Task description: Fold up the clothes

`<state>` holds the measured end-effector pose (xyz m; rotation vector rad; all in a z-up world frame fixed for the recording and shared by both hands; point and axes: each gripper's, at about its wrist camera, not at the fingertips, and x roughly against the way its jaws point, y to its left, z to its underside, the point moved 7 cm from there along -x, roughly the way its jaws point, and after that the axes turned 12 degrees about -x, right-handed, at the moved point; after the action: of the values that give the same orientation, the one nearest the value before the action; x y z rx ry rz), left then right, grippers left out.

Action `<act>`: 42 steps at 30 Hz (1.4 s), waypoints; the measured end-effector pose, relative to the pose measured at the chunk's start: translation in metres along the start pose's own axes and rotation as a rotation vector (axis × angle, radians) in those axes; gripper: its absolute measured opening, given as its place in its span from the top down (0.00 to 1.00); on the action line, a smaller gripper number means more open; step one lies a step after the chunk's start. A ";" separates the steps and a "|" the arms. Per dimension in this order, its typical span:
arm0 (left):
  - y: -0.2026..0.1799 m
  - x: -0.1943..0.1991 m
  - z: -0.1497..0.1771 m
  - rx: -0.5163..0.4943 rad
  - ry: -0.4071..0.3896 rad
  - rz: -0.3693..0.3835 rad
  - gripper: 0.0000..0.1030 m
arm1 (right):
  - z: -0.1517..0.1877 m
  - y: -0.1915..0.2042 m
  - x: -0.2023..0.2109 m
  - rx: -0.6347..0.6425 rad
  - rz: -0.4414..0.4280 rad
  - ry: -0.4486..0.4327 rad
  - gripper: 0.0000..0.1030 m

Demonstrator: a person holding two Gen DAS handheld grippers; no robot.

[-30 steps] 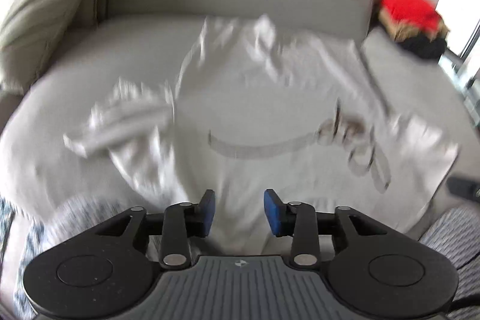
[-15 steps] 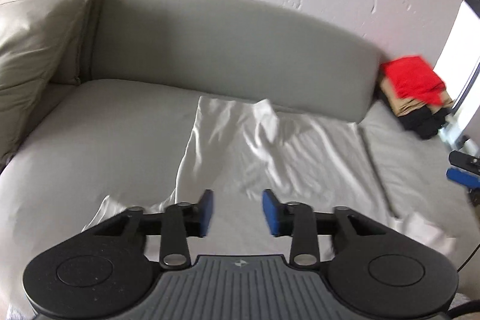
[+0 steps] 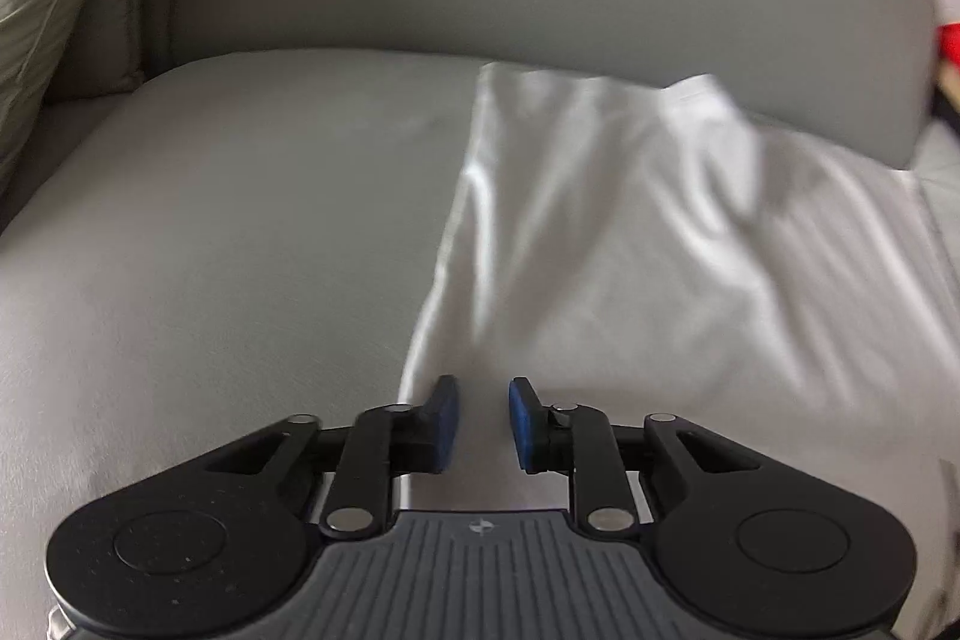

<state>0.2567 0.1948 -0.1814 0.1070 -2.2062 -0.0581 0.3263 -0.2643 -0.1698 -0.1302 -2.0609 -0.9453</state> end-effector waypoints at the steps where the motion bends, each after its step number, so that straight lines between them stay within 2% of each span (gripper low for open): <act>1: 0.004 -0.004 0.000 0.011 0.001 -0.020 0.78 | 0.002 0.003 -0.003 0.038 0.013 -0.009 0.78; 3: 0.009 -0.004 0.001 0.049 0.002 -0.045 0.81 | 0.007 0.010 -0.007 0.127 0.049 -0.034 0.97; 6: 0.010 -0.005 0.000 0.044 0.003 -0.074 0.81 | 0.006 0.009 -0.001 0.187 0.153 -0.166 0.98; 7: 0.008 -0.005 0.000 0.019 0.003 -0.085 0.81 | 0.006 0.005 -0.002 0.178 0.177 -0.180 0.98; 9: 0.004 -0.005 0.000 -0.027 0.004 -0.101 0.81 | 0.008 -0.002 -0.010 0.145 0.180 -0.145 0.98; 11: 0.004 -0.004 -0.002 -0.051 0.005 -0.102 0.81 | 0.008 -0.002 -0.002 0.119 0.147 -0.129 0.94; 13: 0.006 0.001 -0.002 -0.049 0.005 -0.088 0.81 | 0.008 -0.001 0.007 0.092 0.112 -0.114 0.81; 15: 0.009 0.013 0.000 -0.031 -0.016 -0.059 0.80 | 0.008 -0.001 0.026 0.087 0.078 -0.107 0.73; 19: 0.002 0.033 0.007 -0.050 -0.057 -0.011 0.78 | 0.020 0.004 0.058 0.113 -0.010 -0.062 0.76; 21: 0.000 0.031 0.013 -0.054 -0.040 -0.003 0.77 | 0.036 0.014 0.059 0.169 -0.054 0.008 0.82; 22: 0.001 0.029 0.018 -0.054 -0.023 -0.025 0.76 | 0.047 0.018 0.058 0.203 -0.060 0.042 0.82; 24: 0.008 0.025 0.027 -0.041 0.002 -0.070 0.73 | 0.058 0.008 0.047 0.250 0.072 0.057 0.85; 25: 0.010 0.028 0.029 -0.035 -0.004 -0.077 0.73 | 0.058 -0.002 0.045 0.275 0.164 0.014 0.94; 27: 0.016 0.034 0.033 -0.043 0.009 -0.129 0.73 | 0.052 -0.025 0.047 0.367 0.380 -0.100 1.00; 29: 0.022 0.038 0.036 -0.062 0.023 -0.172 0.70 | 0.059 -0.033 0.051 0.388 0.400 -0.105 1.00; 31: 0.030 0.044 0.039 -0.039 0.013 -0.148 0.70 | 0.065 -0.025 0.058 0.431 0.436 -0.122 1.00; 33: 0.035 0.056 0.039 -0.009 -0.024 -0.126 0.73 | 0.066 -0.015 0.074 0.398 0.389 -0.159 1.00; 35: 0.036 0.069 0.036 0.003 -0.077 -0.105 0.77 | 0.066 -0.005 0.091 0.362 0.316 -0.191 0.94; 36: 0.033 0.072 0.034 -0.003 -0.102 -0.087 0.79 | 0.067 0.000 0.098 0.346 0.266 -0.202 0.87; 37: 0.029 0.075 0.031 -0.010 -0.125 -0.070 0.79 | 0.068 0.004 0.101 0.324 0.210 -0.193 0.82; 40: 0.014 0.062 0.021 -0.054 -0.134 -0.040 0.82 | 0.072 0.013 0.084 0.257 0.078 -0.107 0.81; 42: 0.008 0.046 0.021 -0.065 -0.102 -0.017 0.84 | 0.074 0.013 0.068 0.222 0.042 -0.064 0.82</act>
<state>0.2127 0.1980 -0.1564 0.0887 -2.3025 -0.1476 0.2398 -0.2220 -0.1395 -0.0865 -2.1978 -0.6890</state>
